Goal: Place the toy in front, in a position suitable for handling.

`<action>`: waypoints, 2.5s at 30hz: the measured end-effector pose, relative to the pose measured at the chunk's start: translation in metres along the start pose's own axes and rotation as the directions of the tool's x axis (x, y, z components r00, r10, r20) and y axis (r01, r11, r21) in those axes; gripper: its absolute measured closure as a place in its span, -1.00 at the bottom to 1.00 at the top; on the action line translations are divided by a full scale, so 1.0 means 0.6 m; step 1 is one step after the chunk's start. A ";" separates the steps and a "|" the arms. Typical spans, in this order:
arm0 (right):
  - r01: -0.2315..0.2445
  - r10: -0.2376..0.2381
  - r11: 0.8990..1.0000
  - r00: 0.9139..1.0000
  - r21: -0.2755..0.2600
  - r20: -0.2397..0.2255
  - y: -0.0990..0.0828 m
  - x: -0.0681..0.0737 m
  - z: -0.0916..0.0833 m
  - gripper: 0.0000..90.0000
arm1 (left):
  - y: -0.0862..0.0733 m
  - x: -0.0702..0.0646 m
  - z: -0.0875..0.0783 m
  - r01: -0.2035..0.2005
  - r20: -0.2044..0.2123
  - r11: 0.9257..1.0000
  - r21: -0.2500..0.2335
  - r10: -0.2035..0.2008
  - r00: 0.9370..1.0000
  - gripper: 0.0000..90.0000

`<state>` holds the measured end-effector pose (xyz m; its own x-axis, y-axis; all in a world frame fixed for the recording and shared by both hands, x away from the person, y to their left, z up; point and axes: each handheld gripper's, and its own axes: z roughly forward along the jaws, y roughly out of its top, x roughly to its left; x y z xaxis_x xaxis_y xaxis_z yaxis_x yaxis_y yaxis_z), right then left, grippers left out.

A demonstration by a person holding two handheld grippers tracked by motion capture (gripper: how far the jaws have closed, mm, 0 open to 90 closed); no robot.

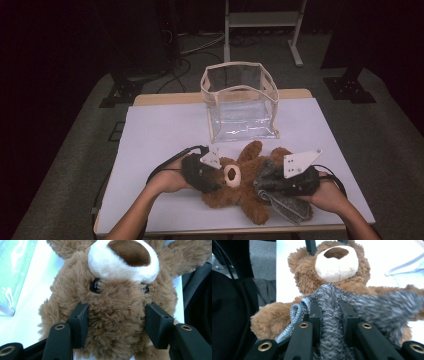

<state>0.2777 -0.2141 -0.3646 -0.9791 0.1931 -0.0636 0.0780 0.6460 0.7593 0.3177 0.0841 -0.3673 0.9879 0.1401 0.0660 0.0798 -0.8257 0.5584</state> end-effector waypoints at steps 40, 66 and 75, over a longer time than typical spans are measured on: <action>0.085 -0.081 0.986 0.996 0.142 -0.034 0.039 0.017 0.063 0.67 | -0.006 0.005 0.002 0.049 -0.005 0.998 -0.037 -0.050 0.999 -0.08; 0.115 -0.115 0.988 0.993 0.102 -0.007 0.075 0.014 0.056 0.67 | 0.011 -0.007 0.009 0.047 -0.016 0.999 0.014 -0.047 0.999 -0.06; 0.087 -0.088 0.985 0.996 0.146 0.005 0.052 -0.001 0.036 0.67 | 0.004 -0.003 0.009 0.050 0.002 0.999 0.002 -0.050 0.999 -0.06</action>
<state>0.2851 -0.1781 -0.3550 -0.9812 0.1390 -0.1338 0.0194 0.7611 0.6483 0.3165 0.0790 -0.3705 0.9829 0.1805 0.0362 0.1297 -0.8184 0.5598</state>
